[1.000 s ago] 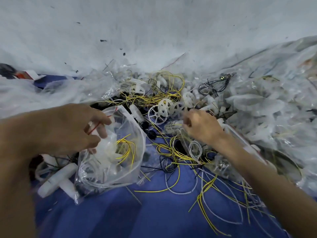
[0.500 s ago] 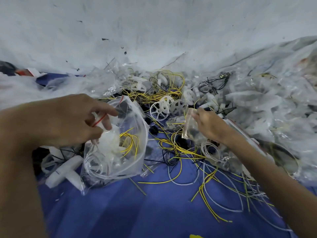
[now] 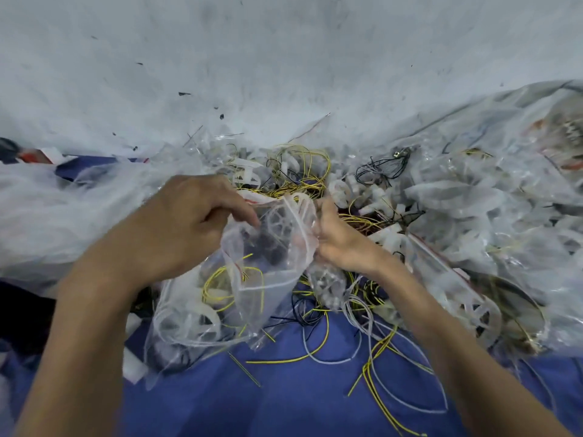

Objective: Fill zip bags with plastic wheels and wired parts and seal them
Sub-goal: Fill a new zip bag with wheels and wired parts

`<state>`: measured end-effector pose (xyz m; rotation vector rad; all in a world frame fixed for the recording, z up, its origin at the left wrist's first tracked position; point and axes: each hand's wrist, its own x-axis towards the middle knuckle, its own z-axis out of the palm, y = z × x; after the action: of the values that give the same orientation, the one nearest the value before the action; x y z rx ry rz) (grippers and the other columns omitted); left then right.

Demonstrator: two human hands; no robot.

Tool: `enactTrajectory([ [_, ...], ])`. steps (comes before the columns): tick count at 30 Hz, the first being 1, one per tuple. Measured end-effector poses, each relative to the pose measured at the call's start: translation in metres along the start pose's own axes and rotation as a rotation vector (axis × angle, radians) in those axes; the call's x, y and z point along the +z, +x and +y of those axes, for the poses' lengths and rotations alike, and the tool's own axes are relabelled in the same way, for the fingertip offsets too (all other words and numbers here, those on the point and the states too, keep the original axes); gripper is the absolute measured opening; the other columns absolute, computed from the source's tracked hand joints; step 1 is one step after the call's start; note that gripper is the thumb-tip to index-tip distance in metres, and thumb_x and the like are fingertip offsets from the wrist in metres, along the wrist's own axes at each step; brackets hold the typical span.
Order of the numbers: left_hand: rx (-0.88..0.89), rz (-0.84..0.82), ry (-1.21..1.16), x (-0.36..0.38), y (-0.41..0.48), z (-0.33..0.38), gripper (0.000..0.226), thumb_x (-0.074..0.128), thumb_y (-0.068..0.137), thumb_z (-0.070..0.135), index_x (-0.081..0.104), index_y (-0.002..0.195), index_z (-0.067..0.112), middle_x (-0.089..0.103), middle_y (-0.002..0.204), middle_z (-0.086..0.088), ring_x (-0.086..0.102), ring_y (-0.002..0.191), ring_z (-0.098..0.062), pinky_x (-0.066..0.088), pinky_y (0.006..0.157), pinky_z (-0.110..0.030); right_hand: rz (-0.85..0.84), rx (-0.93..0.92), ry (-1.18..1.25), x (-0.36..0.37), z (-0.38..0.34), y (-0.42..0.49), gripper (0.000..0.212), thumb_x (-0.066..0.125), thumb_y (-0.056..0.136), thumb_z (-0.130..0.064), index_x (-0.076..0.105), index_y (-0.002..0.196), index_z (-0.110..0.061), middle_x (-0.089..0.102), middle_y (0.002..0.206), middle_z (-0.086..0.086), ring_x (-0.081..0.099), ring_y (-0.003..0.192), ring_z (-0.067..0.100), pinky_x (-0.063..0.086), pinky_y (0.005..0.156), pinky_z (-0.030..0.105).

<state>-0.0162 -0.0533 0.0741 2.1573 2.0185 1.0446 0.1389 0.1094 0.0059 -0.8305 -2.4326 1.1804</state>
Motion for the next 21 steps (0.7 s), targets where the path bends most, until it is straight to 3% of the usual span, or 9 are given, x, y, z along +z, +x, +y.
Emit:
enactTrajectory([
  [2, 0.002, 0.09, -0.09, -0.001, 0.0, 0.0, 0.035, 0.048, 0.082, 0.002, 0.073, 0.08, 0.026, 0.066, 0.082, 0.007, 0.056, 0.073, -0.001, 0.039, 0.064, -0.011, -0.054, -0.017, -0.012, 0.009, 0.002, -0.004, 0.069, 0.071, 0.078, -0.009, 0.023, 0.127, -0.019, 0.06, 0.098, 0.001, 0.064, 0.086, 0.011, 0.056, 0.077, 0.033],
  [4, 0.01, 0.124, -0.264, -0.002, -0.001, 0.006, 0.036, 0.046, 0.081, 0.01, 0.074, 0.081, 0.031, 0.065, 0.075, 0.011, 0.055, 0.066, -0.007, 0.04, 0.058, -0.016, -0.09, -0.071, 0.016, 0.01, 0.004, -0.008, 0.04, 0.071, 0.074, 0.002, 0.047, 0.097, -0.018, 0.06, 0.065, -0.012, 0.055, 0.062, -0.01, 0.046, 0.062, 0.005],
  [5, 0.027, 0.135, -0.346, -0.002, -0.002, 0.008, 0.038, 0.045, 0.081, 0.009, 0.075, 0.081, 0.033, 0.063, 0.071, 0.012, 0.051, 0.061, -0.008, 0.036, 0.055, -0.015, -0.118, -0.083, 0.016, 0.01, 0.001, -0.011, 0.039, 0.069, 0.074, 0.007, 0.046, 0.08, -0.024, 0.06, 0.052, -0.018, 0.052, 0.055, -0.012, 0.04, 0.054, -0.001],
  [8, 0.02, 0.204, -0.446, 0.003, 0.004, 0.01, 0.04, 0.046, 0.087, 0.004, 0.073, 0.091, 0.033, 0.06, 0.07, 0.012, 0.039, 0.055, -0.021, 0.032, 0.053, -0.02, -0.201, -0.157, 0.113, 0.011, -0.016, -0.022, 0.037, 0.076, 0.07, -0.004, 0.055, 0.078, -0.034, 0.062, 0.068, -0.037, 0.061, 0.07, -0.015, 0.042, 0.061, -0.002],
  [11, -0.106, 0.294, -0.648, 0.012, 0.009, 0.005, 0.023, 0.051, 0.094, 0.014, 0.068, 0.103, 0.026, 0.065, 0.075, 0.008, 0.048, 0.056, -0.01, 0.04, 0.055, -0.021, -0.126, -0.175, 0.084, 0.016, -0.018, -0.024, 0.013, 0.071, 0.078, -0.036, 0.067, 0.079, -0.024, 0.071, 0.076, -0.016, 0.067, 0.074, 0.002, 0.053, 0.07, 0.019],
  [13, -0.245, 0.269, -0.816, 0.017, 0.012, -0.005, 0.032, 0.047, 0.092, 0.038, 0.06, 0.119, 0.026, 0.071, 0.097, 0.003, 0.066, 0.084, -0.01, 0.051, 0.081, -0.031, 0.024, -0.195, 0.003, 0.019, -0.016, -0.022, 0.041, 0.058, 0.087, -0.044, 0.06, 0.062, -0.012, 0.054, 0.047, -0.011, 0.052, 0.046, 0.008, 0.044, 0.053, 0.022],
  [15, -0.336, 0.189, -0.875, 0.022, 0.016, -0.018, 0.058, 0.038, 0.088, 0.061, 0.05, 0.132, 0.026, 0.068, 0.114, -0.003, 0.064, 0.106, -0.024, 0.045, 0.095, -0.044, 0.144, -0.169, 0.069, 0.016, -0.014, -0.022, 0.047, 0.049, 0.094, -0.04, 0.057, 0.059, -0.009, 0.039, 0.04, -0.01, 0.038, 0.039, 0.008, 0.039, 0.051, 0.023],
  [18, -0.41, -0.096, -0.833, 0.034, 0.016, -0.031, 0.089, 0.028, 0.071, 0.084, 0.04, 0.141, 0.03, 0.065, 0.122, -0.003, 0.061, 0.113, -0.025, 0.04, 0.101, -0.049, 0.261, -0.015, 0.265, 0.006, -0.014, -0.019, 0.058, 0.042, 0.095, -0.043, 0.061, 0.085, 0.01, 0.056, 0.065, 0.018, 0.046, 0.052, 0.018, 0.041, 0.058, 0.027],
  [21, -0.323, -0.419, -0.749, 0.049, 0.01, -0.033, 0.079, 0.063, 0.051, 0.083, 0.056, 0.121, 0.048, 0.059, 0.128, 0.011, 0.053, 0.122, -0.008, 0.041, 0.105, -0.033, 0.319, 0.014, 0.405, 0.001, -0.016, -0.015, 0.056, 0.041, 0.096, -0.043, 0.064, 0.086, 0.008, 0.063, 0.084, 0.031, 0.054, 0.06, 0.02, 0.046, 0.059, 0.021],
])
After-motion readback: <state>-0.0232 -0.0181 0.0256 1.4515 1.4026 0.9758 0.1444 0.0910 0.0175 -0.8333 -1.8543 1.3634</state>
